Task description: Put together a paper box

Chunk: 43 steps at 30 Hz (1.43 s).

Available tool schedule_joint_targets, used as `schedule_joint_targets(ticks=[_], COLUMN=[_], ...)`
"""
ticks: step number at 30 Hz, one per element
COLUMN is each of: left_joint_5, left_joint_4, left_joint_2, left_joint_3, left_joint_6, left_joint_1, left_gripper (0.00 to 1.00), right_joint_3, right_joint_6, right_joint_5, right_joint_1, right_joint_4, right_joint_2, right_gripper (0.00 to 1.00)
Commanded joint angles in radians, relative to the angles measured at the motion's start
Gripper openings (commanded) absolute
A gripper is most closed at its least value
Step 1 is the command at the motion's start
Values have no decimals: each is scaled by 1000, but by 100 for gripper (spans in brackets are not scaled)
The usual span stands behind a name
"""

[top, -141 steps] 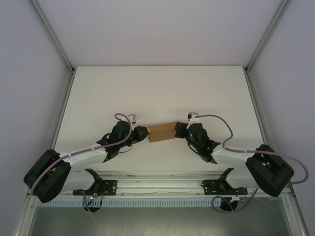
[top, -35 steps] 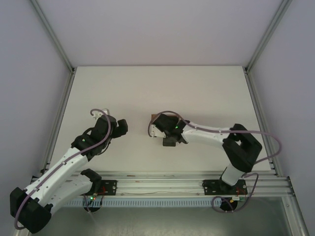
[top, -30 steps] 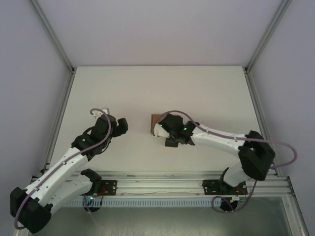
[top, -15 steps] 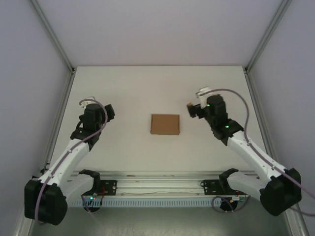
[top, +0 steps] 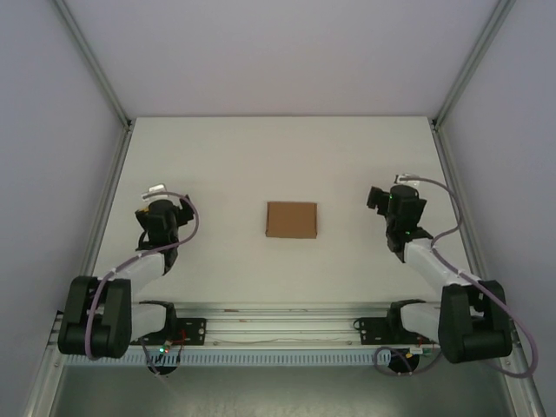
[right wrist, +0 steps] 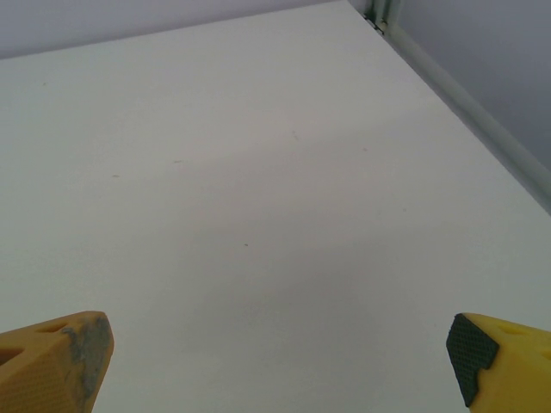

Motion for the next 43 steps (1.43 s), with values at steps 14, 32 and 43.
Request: schedule_joint_targets(ticks=[14, 32, 43], left_joint_5=[47, 40, 37], left_joint_4=[482, 420, 424], left_joint_2=[275, 261, 262], left_joint_3=[-13, 5, 4], left_joint_6=[74, 72, 72], left_joint_1=[15, 12, 10], left_gripper=[100, 100, 100], right_joint_3=[-24, -53, -51], right_joint_6=[40, 56, 55], right_joint_5=[-64, -166, -166], right_joint_1=[-80, -127, -126], right_joint_4=[422, 484, 484], right_joint_2=[297, 312, 311], right_gripper=[100, 100, 100])
